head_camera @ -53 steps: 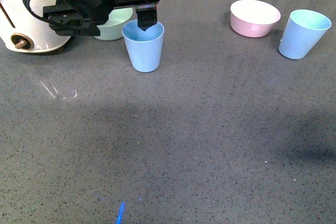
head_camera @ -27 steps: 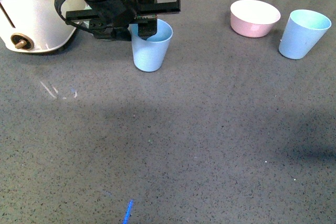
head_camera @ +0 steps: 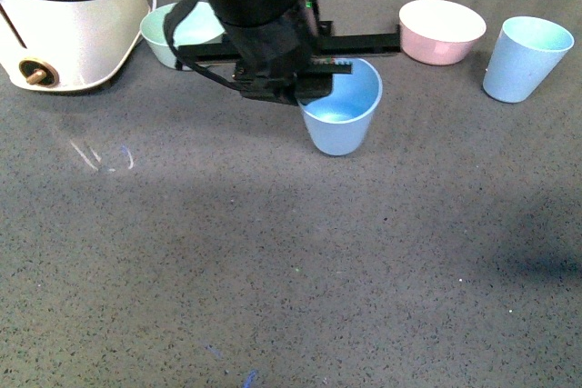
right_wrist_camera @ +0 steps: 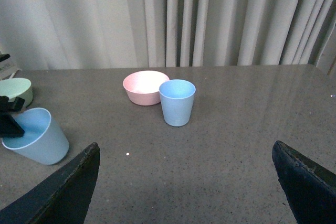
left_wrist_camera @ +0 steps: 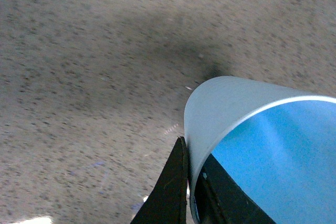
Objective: Stack blue cups with both arms
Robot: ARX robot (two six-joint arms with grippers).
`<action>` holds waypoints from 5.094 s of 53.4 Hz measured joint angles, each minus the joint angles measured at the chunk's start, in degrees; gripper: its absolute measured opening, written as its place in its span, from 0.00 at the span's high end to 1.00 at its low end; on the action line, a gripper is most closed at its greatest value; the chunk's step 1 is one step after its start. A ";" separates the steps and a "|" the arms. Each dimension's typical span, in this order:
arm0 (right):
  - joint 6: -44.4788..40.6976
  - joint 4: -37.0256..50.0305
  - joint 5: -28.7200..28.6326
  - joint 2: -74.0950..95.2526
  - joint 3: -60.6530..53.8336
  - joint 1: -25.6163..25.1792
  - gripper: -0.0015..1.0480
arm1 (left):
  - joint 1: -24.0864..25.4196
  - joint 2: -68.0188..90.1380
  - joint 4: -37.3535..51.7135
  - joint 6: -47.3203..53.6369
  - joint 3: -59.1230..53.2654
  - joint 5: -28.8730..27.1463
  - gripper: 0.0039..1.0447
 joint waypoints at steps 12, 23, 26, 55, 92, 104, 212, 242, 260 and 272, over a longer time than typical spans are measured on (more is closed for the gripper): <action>0.00 0.00 -0.02 0.00 0.00 0.00 0.09 | -4.39 -0.28 -0.83 -0.42 -0.35 -0.48 0.98; 0.00 0.00 -0.02 0.00 0.00 0.00 0.09 | -6.60 -0.24 -2.40 0.31 -0.35 -2.45 0.98; 0.00 0.00 -0.02 0.00 0.00 0.00 0.09 | -6.93 -0.15 -2.60 0.46 -0.33 -2.56 0.98; 0.00 0.00 -0.02 0.00 0.00 0.00 0.09 | -6.88 0.63 -2.12 -0.33 0.35 -1.64 0.33; 0.00 0.00 -0.02 0.00 0.00 0.00 0.09 | 1.11 -23.08 20.44 -3.56 -20.92 4.57 0.08; 0.00 0.00 -0.11 0.00 0.00 0.00 0.09 | 5.03 -33.97 59.17 10.88 -43.85 -20.59 0.32; 0.00 0.00 0.00 -0.02 0.00 0.00 0.09 | 31.52 -110.53 31.52 22.58 -85.00 0.55 0.99; 0.00 0.00 -0.02 -0.02 0.00 0.00 0.09 | 31.52 -123.05 18.51 22.56 -84.98 0.55 0.96; 3.61 5.27 -4.68 29.53 6.95 -10.05 0.09 | 31.52 -123.08 18.51 22.58 -84.98 0.55 0.39; -4.37 23.61 -7.13 64.35 21.40 -9.14 0.09 | 31.52 -123.08 18.49 22.60 -84.98 0.55 0.07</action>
